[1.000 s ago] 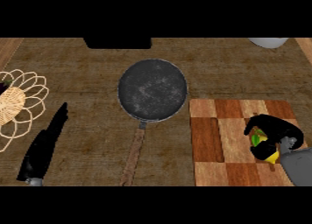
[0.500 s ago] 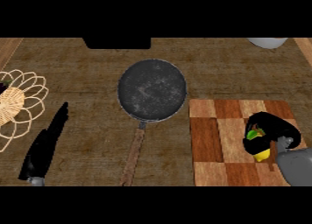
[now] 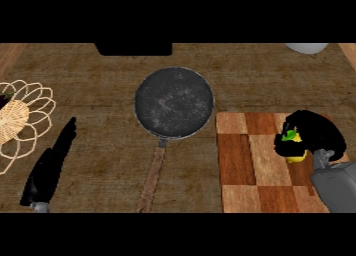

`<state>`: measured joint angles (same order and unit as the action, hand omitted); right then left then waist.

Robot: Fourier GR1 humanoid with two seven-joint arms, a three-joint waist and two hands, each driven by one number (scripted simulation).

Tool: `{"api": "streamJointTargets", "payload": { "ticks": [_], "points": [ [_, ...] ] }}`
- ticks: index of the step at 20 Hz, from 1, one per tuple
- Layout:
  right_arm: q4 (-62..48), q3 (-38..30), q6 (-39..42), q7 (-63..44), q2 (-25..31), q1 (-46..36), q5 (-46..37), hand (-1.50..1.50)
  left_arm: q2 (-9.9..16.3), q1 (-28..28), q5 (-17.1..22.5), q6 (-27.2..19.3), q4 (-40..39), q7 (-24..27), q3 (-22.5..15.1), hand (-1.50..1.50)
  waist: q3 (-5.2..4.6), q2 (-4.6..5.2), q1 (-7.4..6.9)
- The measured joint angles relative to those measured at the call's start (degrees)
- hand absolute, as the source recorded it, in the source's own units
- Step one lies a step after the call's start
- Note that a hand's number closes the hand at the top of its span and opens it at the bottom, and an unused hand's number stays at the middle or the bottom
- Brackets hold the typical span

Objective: Pick the lemon from the cutting board and place it in the pan

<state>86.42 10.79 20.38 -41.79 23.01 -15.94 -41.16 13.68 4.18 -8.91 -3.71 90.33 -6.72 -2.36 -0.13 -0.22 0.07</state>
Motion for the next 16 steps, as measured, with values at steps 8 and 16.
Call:
{"api": "streamJointTargets", "payload": {
  "ticks": [8,16],
  "points": [
    [8.4,1.3,-11.2,7.1,1.9,-8.2,-8.7,1.50,0.7,-0.2,0.7,1.3,0.7,-0.5,0.6,0.00,0.11,0.07,-0.49],
    [-0.3,1.7,-15.8,9.8,-7.3,-20.6,-10.3,1.50,0.7,-1.2,1.1,2.8,0.5,-0.9,1.5,0.00,0.13,0.32,-1.02]
  ]
}}
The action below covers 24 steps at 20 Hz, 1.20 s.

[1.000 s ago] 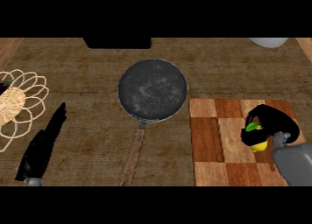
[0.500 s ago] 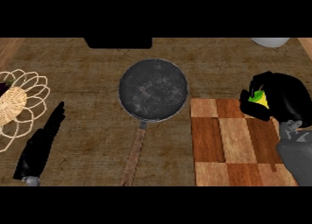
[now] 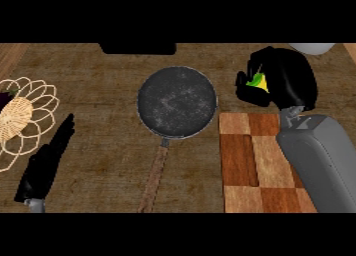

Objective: Pick the lemon from the cutting board and place it in the pan

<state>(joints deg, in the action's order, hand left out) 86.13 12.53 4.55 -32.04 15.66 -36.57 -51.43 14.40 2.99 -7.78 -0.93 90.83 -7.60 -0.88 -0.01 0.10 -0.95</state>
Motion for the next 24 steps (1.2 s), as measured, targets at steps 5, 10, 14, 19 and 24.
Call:
{"api": "streamJointTargets", "payload": {
  "ticks": [5,10,14,19,24],
  "points": [
    [-13.5,-1.7,-4.5,2.3,-7.3,-8.9,0.8,1.50,-0.7,-0.3,-0.9,-0.3,0.0,0.4,-0.5,0.00,0.00,0.21,-0.61],
    [-28.5,-4.1,-10.8,5.1,-13.0,-15.9,2.6,1.50,-1.2,-0.6,-1.2,0.1,0.7,-0.5,-1.1,0.00,0.00,0.49,-1.36],
    [-41.1,-5.3,-14.4,8.3,-14.7,-21.2,5.2,1.50,-2.5,-1.4,-2.5,-0.5,1.2,-1.6,-2.5,0.00,0.01,0.79,-2.06],
    [-54.1,-3.5,-17.0,11.4,-15.4,-25.4,7.2,1.50,-2.3,-1.9,-2.5,0.3,-0.1,0.3,-2.5,0.00,-0.01,1.30,-3.53],
    [-60.3,-6.3,-15.1,12.8,-15.6,-26.3,15.2,-1.50,-2.0,-3.4,-2.7,1.3,0.7,-0.6,-3.3,0.00,0.07,1.87,-5.58]
  ]
}}
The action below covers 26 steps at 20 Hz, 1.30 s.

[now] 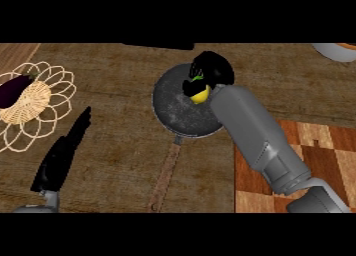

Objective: Pick the lemon from the cutting board and place it in the pan

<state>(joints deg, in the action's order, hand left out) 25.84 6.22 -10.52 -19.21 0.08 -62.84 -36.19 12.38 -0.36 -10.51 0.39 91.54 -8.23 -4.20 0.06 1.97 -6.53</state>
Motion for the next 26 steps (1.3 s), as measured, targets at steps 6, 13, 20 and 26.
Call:
{"api": "streamJointTargets", "payload": {
  "ticks": [6,13,20,26],
  "points": [
    [-3.5,-4.7,-1.6,3.4,-0.1,0.6,12.0,-1.50,-0.1,-1.7,0.1,0.7,-0.9,-0.2,-0.2,0.00,0.05,0.25,-1.34],
    [-3.0,-7.8,-13.2,12.4,-0.1,-0.5,20.4,-1.50,-1.5,-1.5,-0.8,-0.2,-1.6,0.0,-1.1,0.00,0.05,-0.08,-1.04],
    [-4.1,-14.0,-24.6,18.8,0.2,-0.4,26.4,-1.50,-0.1,0.6,0.0,0.0,0.0,-0.4,0.9,0.00,0.02,-0.50,1.20],
    [-3.9,-19.1,-24.4,26.4,3.9,3.4,30.1,-1.50,-0.3,2.4,0.2,-0.8,1.0,-0.6,2.1,0.00,0.01,-1.07,3.82]
  ]
}}
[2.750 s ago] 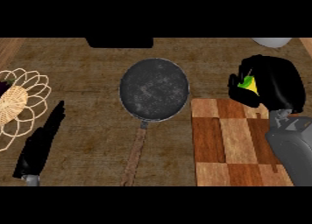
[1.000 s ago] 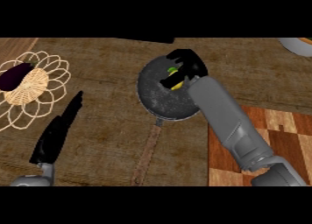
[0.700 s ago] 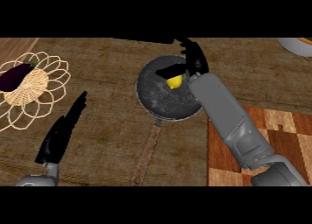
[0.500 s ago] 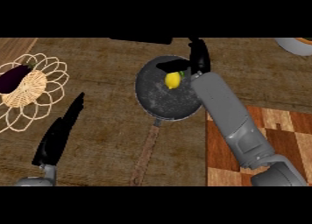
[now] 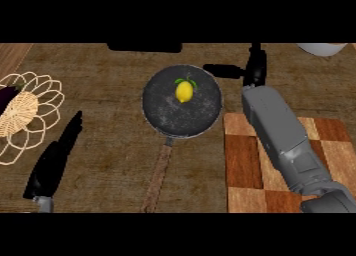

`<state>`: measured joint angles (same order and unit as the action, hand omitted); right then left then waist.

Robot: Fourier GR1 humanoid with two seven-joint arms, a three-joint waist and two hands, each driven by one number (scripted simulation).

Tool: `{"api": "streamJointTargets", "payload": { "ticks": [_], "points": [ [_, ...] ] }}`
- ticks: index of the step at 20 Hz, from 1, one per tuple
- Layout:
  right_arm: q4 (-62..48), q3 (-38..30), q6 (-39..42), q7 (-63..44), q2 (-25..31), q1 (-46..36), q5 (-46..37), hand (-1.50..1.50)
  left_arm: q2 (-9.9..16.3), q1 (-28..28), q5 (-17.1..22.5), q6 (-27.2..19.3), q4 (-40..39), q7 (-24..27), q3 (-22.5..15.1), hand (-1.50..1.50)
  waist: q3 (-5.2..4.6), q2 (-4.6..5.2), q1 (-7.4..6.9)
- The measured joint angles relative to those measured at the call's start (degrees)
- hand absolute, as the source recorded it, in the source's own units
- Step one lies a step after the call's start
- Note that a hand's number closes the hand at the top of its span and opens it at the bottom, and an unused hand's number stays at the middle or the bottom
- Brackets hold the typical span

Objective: Pick the lemon from the cutting board and place it in the pan

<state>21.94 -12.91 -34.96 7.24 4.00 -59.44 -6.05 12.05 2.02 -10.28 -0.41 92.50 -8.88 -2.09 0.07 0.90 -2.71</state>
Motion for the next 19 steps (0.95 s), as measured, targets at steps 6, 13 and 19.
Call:
{"api": "streamJointTargets", "payload": {
  "ticks": [6,13,19],
  "points": [
    [2.0,-1.2,5.9,6.1,6.4,5.8,1.2,-1.50,-0.1,1.2,-0.4,-0.5,-0.4,0.5,1.1,0.00,-0.04,-0.56,1.69],
    [7.9,-1.3,14.6,8.0,13.7,14.2,2.6,-1.50,0.0,2.2,-0.2,0.0,0.7,0.3,2.5,0.00,-0.07,-0.94,2.63],
    [14.0,-1.6,22.5,6.7,19.9,20.3,4.4,-1.50,-0.2,2.0,-0.5,0.7,0.3,0.4,3.0,0.00,-0.07,-0.97,2.77]
  ]
}}
